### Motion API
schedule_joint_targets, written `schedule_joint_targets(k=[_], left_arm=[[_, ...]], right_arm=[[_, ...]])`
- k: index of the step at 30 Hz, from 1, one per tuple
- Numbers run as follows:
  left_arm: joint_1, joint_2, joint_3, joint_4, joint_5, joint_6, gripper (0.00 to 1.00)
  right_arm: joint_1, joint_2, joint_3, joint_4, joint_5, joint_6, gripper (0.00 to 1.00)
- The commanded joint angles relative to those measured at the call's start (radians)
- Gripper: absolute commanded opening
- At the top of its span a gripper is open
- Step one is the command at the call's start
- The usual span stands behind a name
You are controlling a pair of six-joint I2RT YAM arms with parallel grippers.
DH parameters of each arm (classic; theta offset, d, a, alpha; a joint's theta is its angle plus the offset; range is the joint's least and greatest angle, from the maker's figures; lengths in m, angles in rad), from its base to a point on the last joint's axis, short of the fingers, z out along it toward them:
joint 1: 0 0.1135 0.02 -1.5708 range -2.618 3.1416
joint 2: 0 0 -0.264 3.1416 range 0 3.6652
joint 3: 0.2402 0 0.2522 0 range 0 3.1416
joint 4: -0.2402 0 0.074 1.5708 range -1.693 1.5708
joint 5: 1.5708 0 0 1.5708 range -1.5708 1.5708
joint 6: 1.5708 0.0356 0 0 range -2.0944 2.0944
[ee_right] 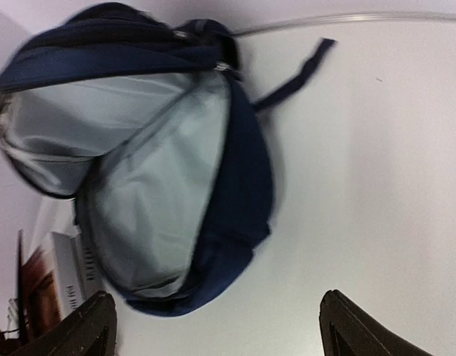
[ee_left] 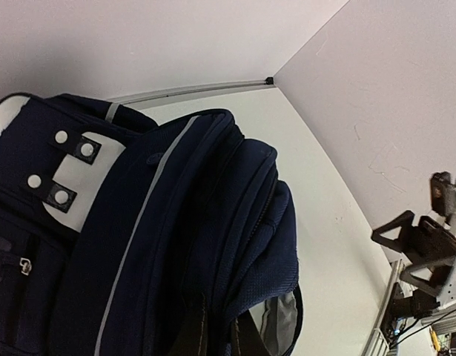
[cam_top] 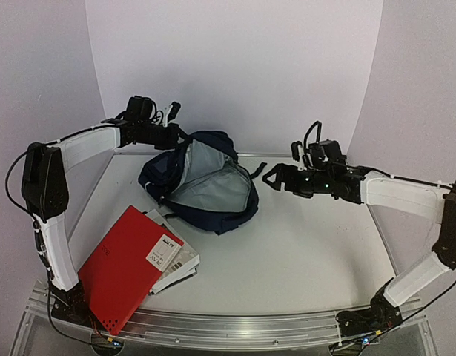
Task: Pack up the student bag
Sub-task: Unzip the student bag at the center of the board, then pick up the files from the center of the board.
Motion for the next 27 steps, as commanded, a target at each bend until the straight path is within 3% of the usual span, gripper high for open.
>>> schedule_joint_targets(k=[1, 5, 12, 27], left_arm=[[0.002, -0.060, -0.032, 0.208, 0.049, -0.058, 0.00], [-0.002, -0.080, -0.071, 0.225, 0.054, -0.078, 0.00], [-0.018, -0.097, -0.121, 0.228, 0.050, -0.077, 0.00], [-0.053, -0.141, -0.189, 0.232, 0.034, -0.068, 0.00]], right_arm=[[0.115, 0.019, 0.067, -0.005, -0.140, 0.040, 0.93], [0.227, 0.139, 0.146, 0.028, -0.266, 0.038, 0.90], [0.359, 0.357, 0.319, 0.075, -0.414, 0.039, 0.72], [0.426, 0.624, 0.525, 0.139, -0.560, 0.060, 0.64]])
